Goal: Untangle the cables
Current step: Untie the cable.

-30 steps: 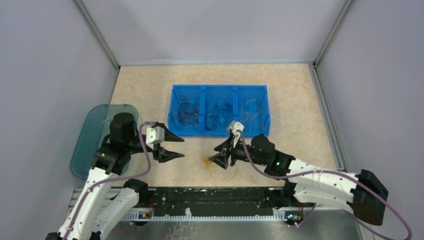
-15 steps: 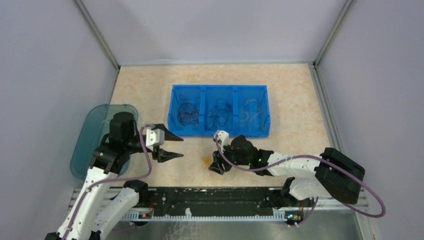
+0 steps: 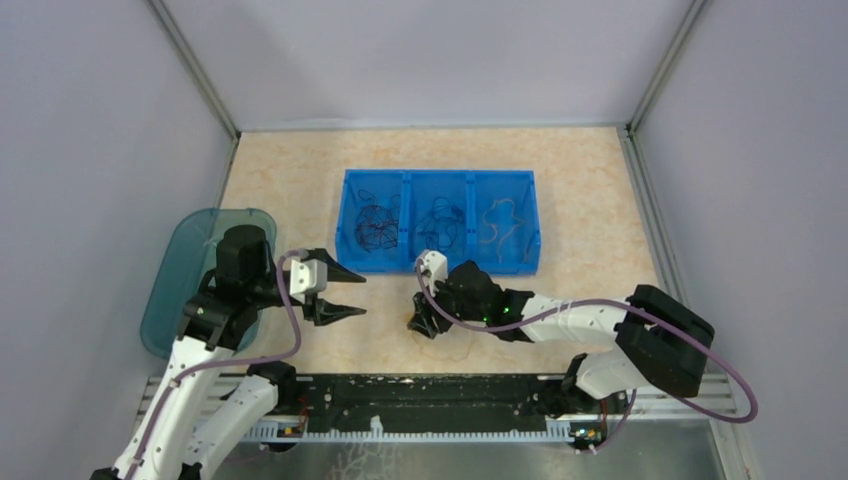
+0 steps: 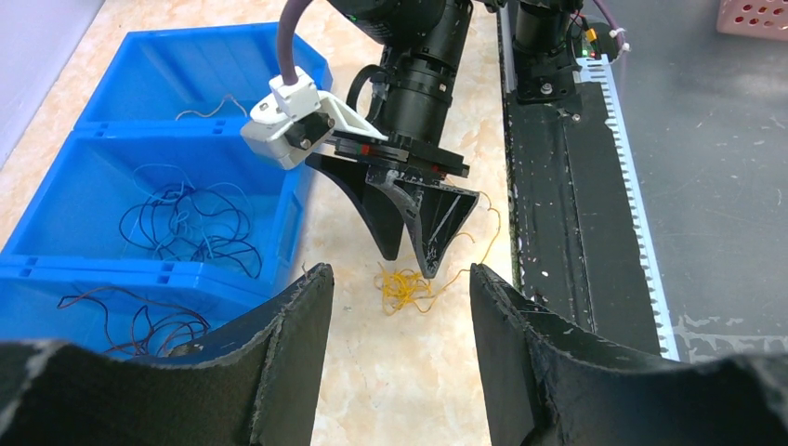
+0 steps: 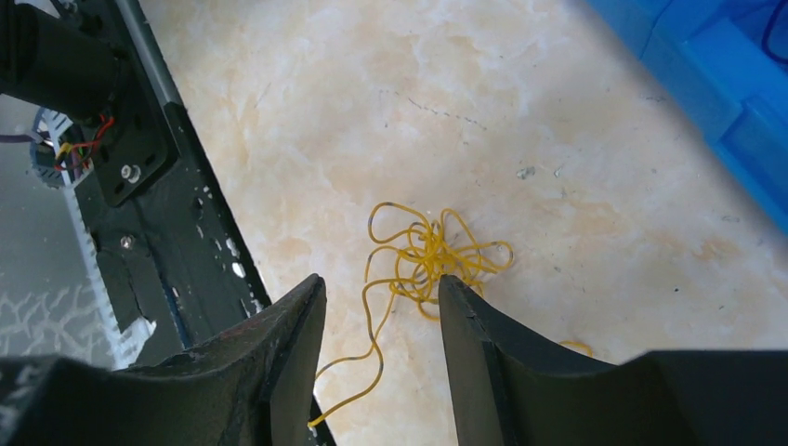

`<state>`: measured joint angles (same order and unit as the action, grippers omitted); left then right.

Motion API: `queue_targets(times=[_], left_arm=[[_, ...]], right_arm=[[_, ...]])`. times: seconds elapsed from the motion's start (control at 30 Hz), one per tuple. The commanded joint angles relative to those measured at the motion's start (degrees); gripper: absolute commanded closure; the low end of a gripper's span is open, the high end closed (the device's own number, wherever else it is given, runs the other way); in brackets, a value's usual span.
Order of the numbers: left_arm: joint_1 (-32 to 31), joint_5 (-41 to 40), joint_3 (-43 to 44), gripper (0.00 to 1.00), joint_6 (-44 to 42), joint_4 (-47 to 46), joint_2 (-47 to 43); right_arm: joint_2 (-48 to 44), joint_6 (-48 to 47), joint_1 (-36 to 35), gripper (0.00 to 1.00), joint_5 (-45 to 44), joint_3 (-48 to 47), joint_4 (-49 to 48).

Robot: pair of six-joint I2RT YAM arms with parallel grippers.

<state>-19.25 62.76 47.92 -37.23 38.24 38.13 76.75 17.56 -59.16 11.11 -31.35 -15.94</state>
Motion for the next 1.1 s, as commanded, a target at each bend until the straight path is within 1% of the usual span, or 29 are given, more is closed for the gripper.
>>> queue_targets(times=[0.0, 0.2, 0.33, 0.37, 0.4, 0.5, 0.53, 0.57, 0.6, 0.73, 0.83, 0.97, 1.07], left_arm=[[-0.3, 1.1, 2.0, 0.38, -1.4, 0.5, -0.6], [-0.3, 1.2, 2.3, 0.38, -1.2, 0.3, -0.6], [-0.3, 1.1, 2.4, 0.38, -1.2, 0.3, -0.9], [-0.2, 1.0, 2.4, 0.38, -1.3, 0.4, -1.0], [-0.3, 0.9, 2.4, 0.38, -1.3, 0.4, -1.0], [-0.3, 1.0, 2.4, 0.38, -1.4, 0.4, -1.0], [-0.3, 1.0, 2.4, 0.38, -1.5, 0.5, -1.0], [-0.3, 1.0, 2.4, 0.38, -1.7, 0.7, -1.0], [-0.3, 1.0, 2.2, 0.38, -1.9, 0.9, -1.1], [-0.3, 2.2, 0.7, 0.38, -2.5, 1.0, -1.2], [-0.2, 4.6, -1.4, 0.38, -1.5, -1.3, -1.2], [-0.3, 7.4, -2.7, 0.39, 0.2, -2.8, -0.2], [-0.3, 8.2, -2.4, 0.39, 0.5, -3.2, 0.5]], right_arm=[[-1.2, -1.7, -0.5, 0.51, 0.0, -2.1, 2.0], [1.7, -1.5, -0.9, 0.52, 3.3, -2.4, 2.6], [2.5, -0.7, -1.0, 0.64, 3.7, -2.3, 0.6], [2.8, -0.5, -1.1, 0.65, 3.8, -2.7, 0.5], [3.1, -0.6, -1.1, 0.68, 3.9, -3.2, 0.7], [2.4, -0.8, -1.1, 0.89, 2.7, -4.2, 0.9], [1.1, -0.7, -1.1, 0.94, 2.6, -4.2, 0.6], [-0.1, -0.6, -1.1, 0.98, 2.6, -4.2, 0.5], [-1.5, -0.5, -1.1, 1.00, 2.8, -4.3, 0.4], [-7.5, 0.0, -1.1, 1.00, 5.4, -5.2, 1.4], [-11.1, 0.8, -1.0, 1.00, 8.4, -6.1, 1.4], [-14.1, 2.4, -1.0, 1.00, 12.5, -8.3, 0.3], [-14.3, 3.5, -1.1, 1.00, 16.1, -10.6, 0.1]])
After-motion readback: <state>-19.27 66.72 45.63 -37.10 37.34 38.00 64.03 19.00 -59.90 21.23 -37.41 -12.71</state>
